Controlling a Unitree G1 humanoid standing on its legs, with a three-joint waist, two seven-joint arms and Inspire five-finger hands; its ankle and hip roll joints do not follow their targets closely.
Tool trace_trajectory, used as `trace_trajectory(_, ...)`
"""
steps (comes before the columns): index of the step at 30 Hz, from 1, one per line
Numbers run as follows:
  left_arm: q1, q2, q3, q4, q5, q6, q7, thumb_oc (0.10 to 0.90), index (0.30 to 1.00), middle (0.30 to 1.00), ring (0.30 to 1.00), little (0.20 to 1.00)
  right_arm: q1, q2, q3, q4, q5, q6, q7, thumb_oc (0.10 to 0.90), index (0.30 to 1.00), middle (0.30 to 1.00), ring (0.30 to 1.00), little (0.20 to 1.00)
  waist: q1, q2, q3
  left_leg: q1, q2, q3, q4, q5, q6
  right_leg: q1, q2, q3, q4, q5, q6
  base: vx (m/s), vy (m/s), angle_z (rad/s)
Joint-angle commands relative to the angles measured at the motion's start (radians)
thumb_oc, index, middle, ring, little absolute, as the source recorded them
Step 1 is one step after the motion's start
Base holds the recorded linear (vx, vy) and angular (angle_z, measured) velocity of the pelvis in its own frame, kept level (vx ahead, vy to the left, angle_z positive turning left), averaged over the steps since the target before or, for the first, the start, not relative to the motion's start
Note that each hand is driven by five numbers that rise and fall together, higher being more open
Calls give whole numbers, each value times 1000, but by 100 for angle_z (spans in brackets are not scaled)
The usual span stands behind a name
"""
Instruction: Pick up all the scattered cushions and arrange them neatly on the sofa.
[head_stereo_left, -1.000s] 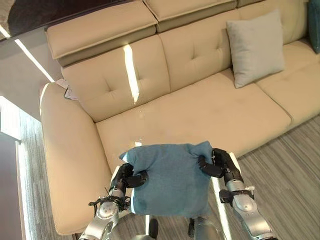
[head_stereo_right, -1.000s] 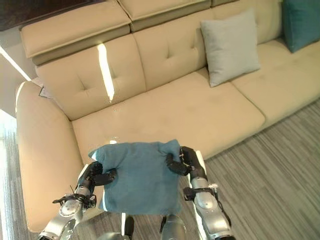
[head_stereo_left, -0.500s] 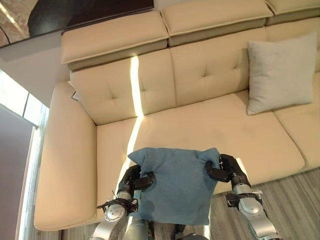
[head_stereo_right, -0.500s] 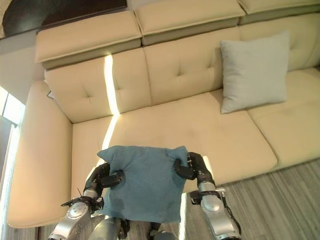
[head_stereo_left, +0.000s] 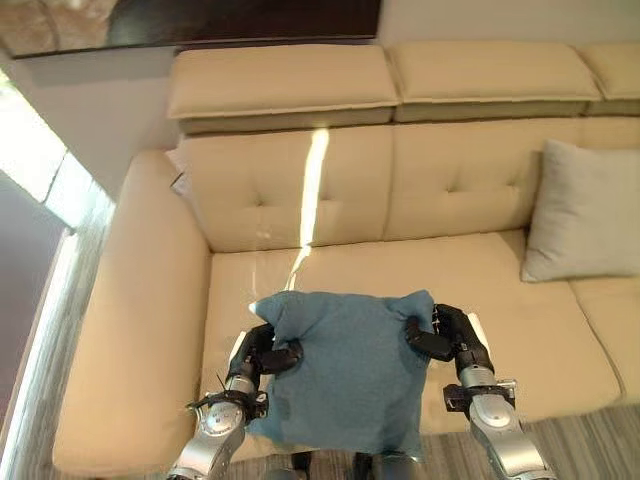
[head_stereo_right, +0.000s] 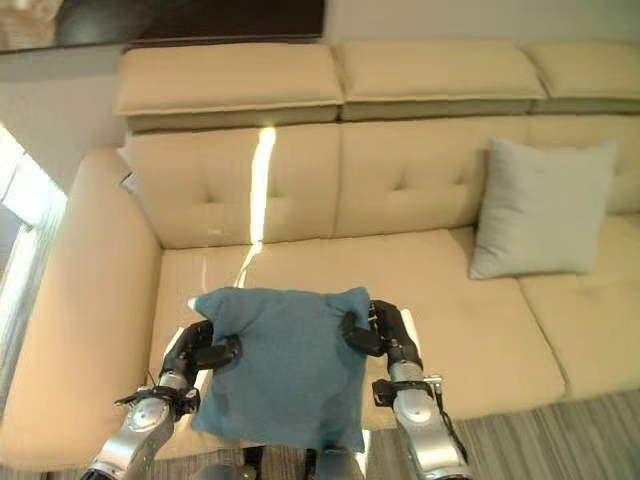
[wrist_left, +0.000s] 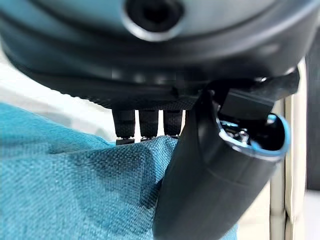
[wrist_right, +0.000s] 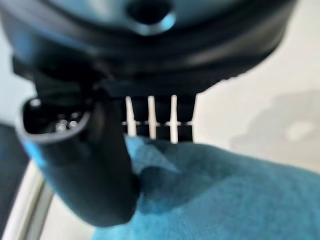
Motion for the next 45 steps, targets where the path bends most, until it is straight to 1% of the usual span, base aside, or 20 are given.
trace_trajectory(1,-85,-7,49,-157,23,-150,3,400,300,300,300,300,-54,-1,-36,-88,-11,-121,-24,400,300,300,300,300,5,-28,-115,-10,14,46,5,-62,-61,151,-9,-41,-198,117,67,10,-121,54)
trace_trajectory(2,-82,-11,55,-155,20,-148,10,400,300,300,300,300,-64,-1,-30,-82,-14,-122,-28,400,300,300,300,300,14,-35,-126,-18,21,49,-1,-48,-75,168,-5,-63,-227,125,71,-13,-126,60)
trace_trajectory(4,-85,-17,61,-159,16,-150,8,400,300,300,300,300,-67,-7,-31,-91,-20,-122,-27,400,300,300,300,300,17,-43,-144,-40,27,49,-1,-40,-96,192,5,-82,-272,129,71,-25,-123,34)
trace_trajectory(6,-91,-26,59,-159,16,-151,9,400,300,300,300,300,-64,-10,-37,-100,-26,-124,-28,400,300,300,300,300,13,-47,-150,-45,30,32,-1,-42,-104,211,13,-105,-299,133,67,17,-121,31)
trace_trajectory(8,-105,-31,54,-159,20,-150,17,400,300,300,300,300,-58,-14,-43,-98,-23,-126,-34,400,300,300,300,300,7,-45,-157,-45,31,11,-1,-39,-113,229,21,-126,-334,145,63,48,-119,42)
trace_trajectory(14,-110,-29,71,-194,25,-155,36,400,300,300,300,300,-67,-24,-48,-117,-38,-129,-48,400,300,300,300,300,4,-36,-168,-36,44,12,-1,-41,-125,234,31,-136,-341,127,60,55,-45,12)
trace_trajectory(18,-153,-25,75,-221,39,-166,64,400,300,300,300,300,-114,-42,-49,-134,-47,-137,-72,400,300,300,300,300,2,-29,-167,-43,52,13,-1,-42,-134,226,32,-146,-341,123,62,28,-18,3)
trace_trajectory(21,-240,-17,62,-246,61,-182,102,400,300,300,300,300,-210,-68,-30,-142,-51,-148,-102,400,300,300,300,300,0,-22,-161,-56,57,10,-1,-39,-141,208,36,-145,-341,124,63,1,-12,3)
trace_trajectory(22,-301,-13,54,-240,69,-189,125,400,300,300,300,300,-268,-79,-13,-139,-49,-151,-117,400,300,300,300,300,-1,-18,-156,-67,59,9,-1,-36,-144,195,38,-143,-341,124,62,-35,-9,5)
trace_trajectory(23,-304,-13,55,-238,70,-189,126,400,300,300,300,300,-271,-79,-12,-138,-48,-152,-117,400,300,300,300,300,-1,-18,-155,-68,60,9,-1,-36,-144,194,38,-143,-341,124,62,-35,-4,5)
trace_trajectory(26,-407,-4,33,-224,85,-200,159,400,300,300,300,300,-373,-93,22,-124,-42,-156,-136,400,300,300,300,300,-3,-12,-147,-87,63,5,-1,-32,-149,173,41,-141,-341,127,62,-43,-4,6)
trace_trajectory(27,-481,-1,15,-205,85,-206,182,400,300,300,300,300,-440,-104,46,-109,-39,-155,-149,400,300,300,300,300,-3,-9,-139,-102,65,4,-1,-27,-151,157,44,-139,-341,131,61,-52,-4,10)
trace_trajectory(28,-484,-1,15,-203,85,-207,183,400,300,300,300,300,-444,-104,46,-107,-39,-156,-149,400,300,300,300,300,-3,-8,-137,-103,65,4,-1,-27,-151,156,44,-139,-341,131,61,-59,-5,10)
trace_trajectory(34,-703,-9,-45,-100,60,-232,252,400,300,300,300,300,-645,-101,120,-45,-17,-157,-196,400,300,300,300,300,-13,1,-122,-146,67,3,-1,-13,-157,106,48,-129,-341,143,60,-48,5,4)
trace_trajectory(35,-707,-9,-45,-97,60,-234,252,400,300,300,300,300,-649,-102,120,-43,-16,-158,-196,400,300,300,300,300,-14,2,-121,-148,67,3,-1,-13,-157,104,48,-129,-341,143,60,-76,18,-1)
trace_trajectory(36,-776,-9,-63,-56,56,-243,273,400,300,300,300,300,-713,-100,138,-14,-12,-159,-213,400,300,300,300,300,-18,4,-117,-170,68,3,-1,-6,-159,79,49,-123,-341,149,59,-76,15,1)
trace_trajectory(40,-859,-14,-85,4,36,-259,299,400,300,300,300,300,-791,-93,166,29,-7,-164,-237,400,300,300,300,300,-28,7,-121,-216,67,6,-1,6,-161,30,50,-116,-341,163,55,-64,20,-1)
trace_trajectory(43,-887,-15,-99,34,30,-261,302,400,300,300,300,300,-816,-90,182,51,-7,-164,-245,400,300,300,300,300,-36,4,-124,-240,66,9,-1,12,-161,4,51,-109,-341,172,53,-38,16,-2)
trace_trajectory(45,-894,-30,-113,59,4,-266,294,400,300,300,300,300,-819,-88,192,68,1,-163,-241,400,300,300,300,300,-45,1,-121,-259,66,11,-1,16,-160,-17,48,-105,-341,180,51,-45,17,6)
